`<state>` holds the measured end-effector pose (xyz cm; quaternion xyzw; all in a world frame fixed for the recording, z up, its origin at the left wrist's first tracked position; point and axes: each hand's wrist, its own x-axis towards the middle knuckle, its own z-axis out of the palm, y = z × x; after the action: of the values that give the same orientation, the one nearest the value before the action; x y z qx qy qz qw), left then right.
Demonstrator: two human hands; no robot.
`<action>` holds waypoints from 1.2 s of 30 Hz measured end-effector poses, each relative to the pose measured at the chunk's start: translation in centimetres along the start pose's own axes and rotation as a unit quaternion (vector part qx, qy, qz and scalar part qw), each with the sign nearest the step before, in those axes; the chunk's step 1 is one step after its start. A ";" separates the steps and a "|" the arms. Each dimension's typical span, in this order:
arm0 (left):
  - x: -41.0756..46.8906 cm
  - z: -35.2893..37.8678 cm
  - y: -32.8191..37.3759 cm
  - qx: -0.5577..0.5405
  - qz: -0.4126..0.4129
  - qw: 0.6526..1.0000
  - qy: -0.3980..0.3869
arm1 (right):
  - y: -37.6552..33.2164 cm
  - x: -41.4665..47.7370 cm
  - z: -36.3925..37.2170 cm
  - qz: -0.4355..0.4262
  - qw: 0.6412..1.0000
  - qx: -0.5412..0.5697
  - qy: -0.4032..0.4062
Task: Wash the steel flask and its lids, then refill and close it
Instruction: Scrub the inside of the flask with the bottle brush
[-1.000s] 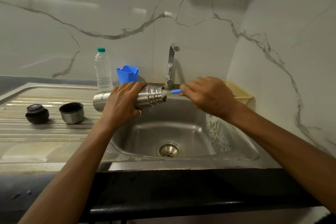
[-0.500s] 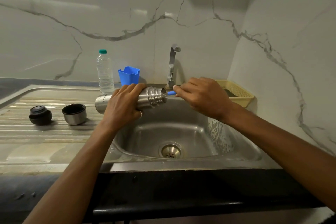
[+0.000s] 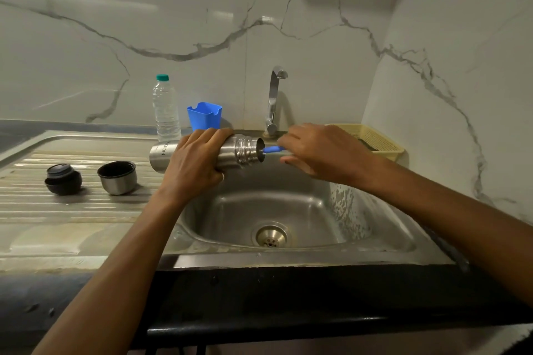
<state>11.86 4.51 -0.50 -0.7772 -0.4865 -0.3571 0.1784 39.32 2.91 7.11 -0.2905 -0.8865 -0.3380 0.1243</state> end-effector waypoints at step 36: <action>-0.3 -0.1 -1.0 -0.017 -0.011 1.000 -0.021 | 1.0 -0.7 0.5 -0.097 0.966 -0.233 0.046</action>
<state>10.91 4.75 -0.71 -0.7820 -0.4927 -0.3508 0.1506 40.46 3.63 6.98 -0.2085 -0.8004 -0.5588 0.0600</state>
